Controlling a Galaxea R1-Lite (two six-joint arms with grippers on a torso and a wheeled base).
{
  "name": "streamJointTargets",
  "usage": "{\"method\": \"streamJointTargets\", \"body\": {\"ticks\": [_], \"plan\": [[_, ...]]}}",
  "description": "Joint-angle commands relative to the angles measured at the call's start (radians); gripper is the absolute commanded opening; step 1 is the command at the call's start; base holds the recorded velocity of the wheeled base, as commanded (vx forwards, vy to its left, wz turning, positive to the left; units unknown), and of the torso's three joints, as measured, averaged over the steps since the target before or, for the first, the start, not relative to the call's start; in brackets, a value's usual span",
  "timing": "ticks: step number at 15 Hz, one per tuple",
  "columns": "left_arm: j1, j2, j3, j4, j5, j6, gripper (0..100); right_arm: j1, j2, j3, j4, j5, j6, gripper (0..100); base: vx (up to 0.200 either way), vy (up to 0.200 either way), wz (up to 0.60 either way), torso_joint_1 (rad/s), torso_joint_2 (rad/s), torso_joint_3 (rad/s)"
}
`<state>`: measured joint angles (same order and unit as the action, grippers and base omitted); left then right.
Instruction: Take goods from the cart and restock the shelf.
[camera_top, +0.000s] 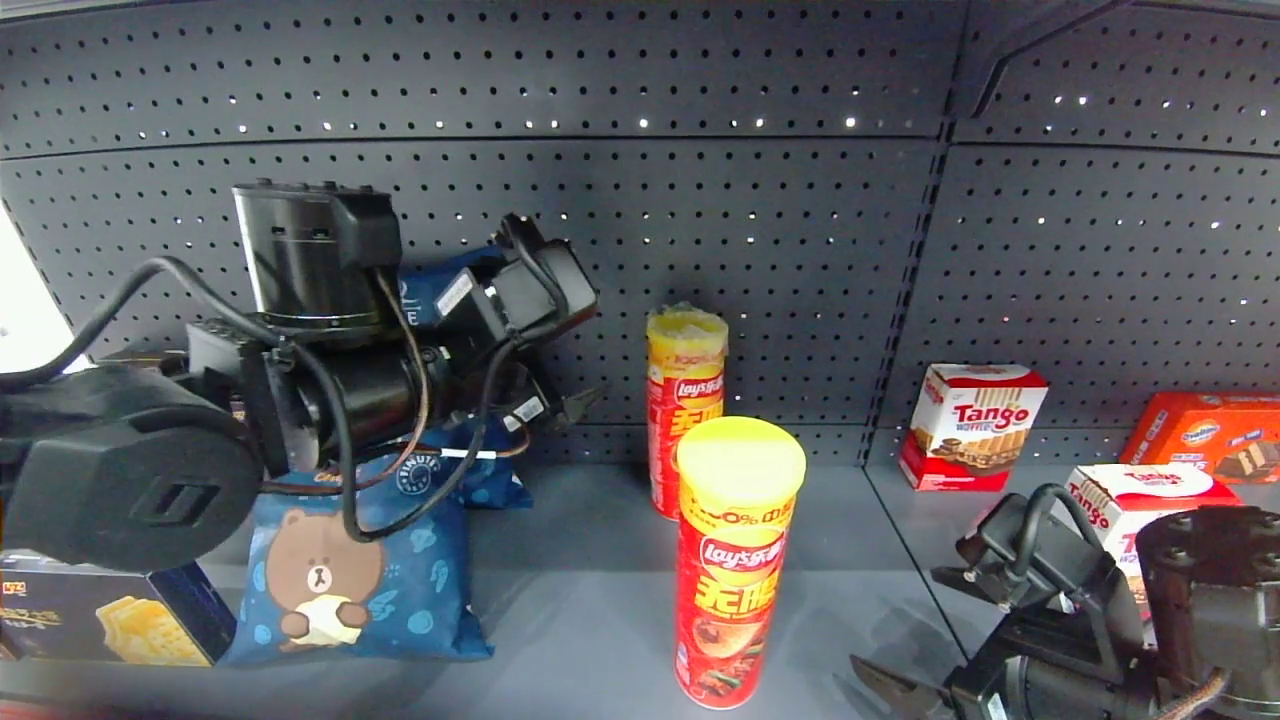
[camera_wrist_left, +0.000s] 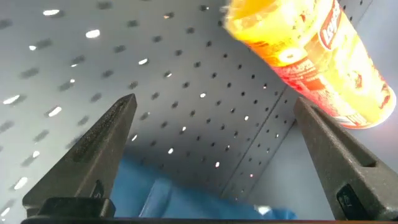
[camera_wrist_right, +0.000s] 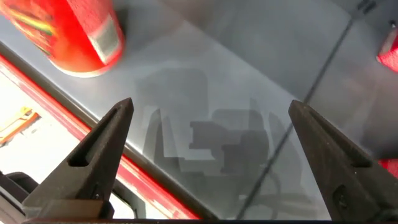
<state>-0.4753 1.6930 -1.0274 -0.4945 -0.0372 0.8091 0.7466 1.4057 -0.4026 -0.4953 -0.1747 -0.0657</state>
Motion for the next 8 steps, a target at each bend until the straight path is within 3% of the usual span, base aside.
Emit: {"method": "streamJointTargets", "body": {"ticks": [1, 4, 8], "plan": [[0.009, -0.124, 0.075, 0.001, 0.019, -0.042, 100, 0.020, 0.045, -0.038, 0.000, 0.000, 0.000, 100, 0.000, 0.000, 0.00, 0.000, 0.00, 0.000], [0.047, -0.197, 0.115, 0.010, 0.022, -0.068, 100, 0.048, 0.076, -0.076, -0.002, -0.002, 0.000, 100, 0.000, 0.000, 0.00, 0.000, 0.00, 0.000], [0.061, -0.205, 0.118, 0.002, 0.023, -0.070, 100, 0.056, 0.111, -0.108, -0.002, -0.002, 0.000, 100, 0.000, 0.000, 0.00, 0.000, 0.00, 0.000]]}}
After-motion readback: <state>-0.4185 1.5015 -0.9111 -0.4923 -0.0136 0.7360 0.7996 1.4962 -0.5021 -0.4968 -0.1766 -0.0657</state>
